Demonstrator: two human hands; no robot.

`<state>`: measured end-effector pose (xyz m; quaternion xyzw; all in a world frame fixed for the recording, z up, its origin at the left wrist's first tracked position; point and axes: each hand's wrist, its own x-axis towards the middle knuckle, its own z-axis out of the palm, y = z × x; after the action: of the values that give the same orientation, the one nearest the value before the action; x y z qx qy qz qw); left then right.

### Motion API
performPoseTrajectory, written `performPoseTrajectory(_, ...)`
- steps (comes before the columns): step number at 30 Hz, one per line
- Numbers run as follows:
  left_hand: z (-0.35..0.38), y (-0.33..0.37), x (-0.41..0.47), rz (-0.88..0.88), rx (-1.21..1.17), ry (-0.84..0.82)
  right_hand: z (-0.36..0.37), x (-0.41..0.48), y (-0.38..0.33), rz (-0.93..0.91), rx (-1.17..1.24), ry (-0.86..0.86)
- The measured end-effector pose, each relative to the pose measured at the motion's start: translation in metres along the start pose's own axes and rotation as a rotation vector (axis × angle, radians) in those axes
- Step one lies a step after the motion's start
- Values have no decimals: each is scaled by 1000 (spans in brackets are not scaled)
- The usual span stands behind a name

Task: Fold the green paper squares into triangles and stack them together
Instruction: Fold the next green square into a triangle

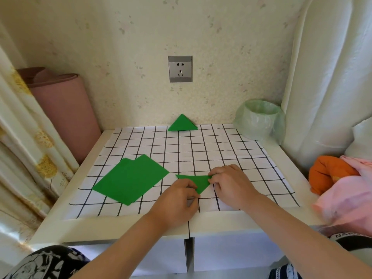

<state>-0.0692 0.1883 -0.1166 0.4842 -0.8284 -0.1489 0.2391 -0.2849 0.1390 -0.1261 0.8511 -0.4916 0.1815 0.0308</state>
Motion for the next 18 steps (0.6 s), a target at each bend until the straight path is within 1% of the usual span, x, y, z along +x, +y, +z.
performPoseTrajectory(5,-1,-7,22,49,29,-79,-8,8,0,-45,-80,-112)
performPoseTrajectory(8,-3,-14,34,108,112,-74,-11,13,2,-58,-111,-147)
performPoseTrajectory(14,-11,-19,48,239,272,-133,-17,25,10,-115,-8,-172)
performPoseTrajectory(18,-15,-21,51,223,246,-120,-19,33,10,-210,30,-192)
